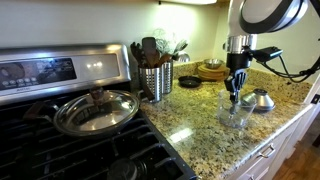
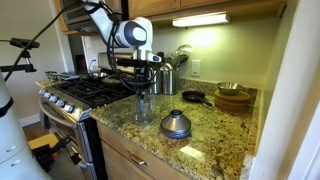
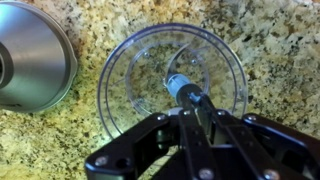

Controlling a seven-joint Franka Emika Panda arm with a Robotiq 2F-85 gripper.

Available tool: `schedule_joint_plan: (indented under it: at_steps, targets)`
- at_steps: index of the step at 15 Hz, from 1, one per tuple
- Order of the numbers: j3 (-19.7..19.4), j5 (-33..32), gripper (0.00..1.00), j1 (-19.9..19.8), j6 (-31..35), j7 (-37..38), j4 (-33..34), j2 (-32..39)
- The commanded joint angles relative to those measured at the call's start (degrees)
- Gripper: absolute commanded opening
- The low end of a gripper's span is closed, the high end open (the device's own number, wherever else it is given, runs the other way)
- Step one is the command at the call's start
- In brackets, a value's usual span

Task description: Place the blades inside the food processor chamber

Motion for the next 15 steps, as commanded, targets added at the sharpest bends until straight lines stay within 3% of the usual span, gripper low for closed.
schedule_joint_plan:
  at_steps: [1,15]
  targets:
    - [-0.13,-0.58,0.07,-0.21,2.25,1.74,-2.44,-1.68]
    - [-0.56,-1.84,0.07,-0.52,3.18,3.83,-4.47,-5.65]
